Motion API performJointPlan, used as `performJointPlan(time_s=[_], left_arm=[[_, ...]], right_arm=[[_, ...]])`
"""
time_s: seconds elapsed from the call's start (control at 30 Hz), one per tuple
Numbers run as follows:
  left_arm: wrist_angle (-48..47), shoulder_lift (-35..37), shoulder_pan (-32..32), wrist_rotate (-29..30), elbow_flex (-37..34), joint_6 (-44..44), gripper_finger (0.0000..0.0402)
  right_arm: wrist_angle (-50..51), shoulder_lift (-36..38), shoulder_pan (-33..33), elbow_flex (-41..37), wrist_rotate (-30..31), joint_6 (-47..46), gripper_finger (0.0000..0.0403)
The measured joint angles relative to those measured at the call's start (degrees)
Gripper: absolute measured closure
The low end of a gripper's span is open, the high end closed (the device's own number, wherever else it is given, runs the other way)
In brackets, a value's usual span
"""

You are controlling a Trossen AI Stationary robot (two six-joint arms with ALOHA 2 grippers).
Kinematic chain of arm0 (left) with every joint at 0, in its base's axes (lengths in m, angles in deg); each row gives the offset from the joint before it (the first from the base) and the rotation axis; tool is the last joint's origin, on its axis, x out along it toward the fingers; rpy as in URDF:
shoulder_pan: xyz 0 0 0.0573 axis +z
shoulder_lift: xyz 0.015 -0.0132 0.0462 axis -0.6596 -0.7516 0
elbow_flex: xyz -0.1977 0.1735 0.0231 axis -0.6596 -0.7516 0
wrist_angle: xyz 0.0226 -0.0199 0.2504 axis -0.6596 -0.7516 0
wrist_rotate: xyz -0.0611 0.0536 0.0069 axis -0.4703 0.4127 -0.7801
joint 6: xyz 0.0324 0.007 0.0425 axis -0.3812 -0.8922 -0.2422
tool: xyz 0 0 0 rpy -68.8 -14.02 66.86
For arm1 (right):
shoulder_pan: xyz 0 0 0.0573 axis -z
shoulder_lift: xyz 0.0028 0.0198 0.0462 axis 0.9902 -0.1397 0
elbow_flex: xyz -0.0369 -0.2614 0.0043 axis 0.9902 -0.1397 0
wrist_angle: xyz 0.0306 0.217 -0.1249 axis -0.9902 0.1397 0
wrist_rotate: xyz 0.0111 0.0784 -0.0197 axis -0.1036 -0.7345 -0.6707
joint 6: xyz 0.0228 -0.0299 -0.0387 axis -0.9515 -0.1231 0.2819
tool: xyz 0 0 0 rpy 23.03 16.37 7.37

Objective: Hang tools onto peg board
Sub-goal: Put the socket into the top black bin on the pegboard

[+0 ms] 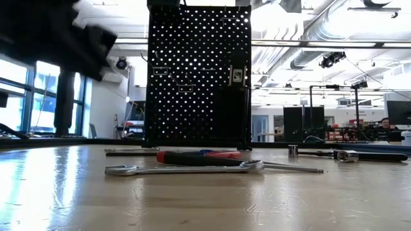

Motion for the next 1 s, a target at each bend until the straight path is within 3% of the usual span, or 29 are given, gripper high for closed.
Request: performJointPlan(time_s=[0.17, 0.3, 0.47, 0.7, 0.9, 1.0], left_arm=[[-0.01, 7.47, 3.21, 0.17, 0.0, -4.4, 0.031], [1.31, 12.57, 6.5, -2.92, 0.02, -7.77, 0.031], [5.23, 17.5, 11.72, -11.83, 0.02, -9.77, 0.031], [10.38, 19.19, 19.73, -26.14, 0.04, -9.47, 0.031], [11.42, 19.17, 24.7, -35.46, 0.04, -6.16, 0.0311], [12.45, 19.19, 26.1, -37.17, 0.04, -5.08, 0.0311]], right_arm=[[-3.15, -0.54, -1.92, 0.0, -3.22, 3.05, 0.024], [-5.3, -1.16, -2.84, -3.47, -3.02, 5.36, 0.024], [-10.17, -1.16, -2.65, -11.7, -0.23, 8.17, 0.024], [-25.11, -1.16, -1.7, -23.53, 3.9, 16.49, 0.024], [-36.86, -0.92, -0.12, -29.52, 6.09, 21.65, 0.024], [-42.69, -0.92, 0.42, -32.55, 6.35, 24.28, 0.024]])
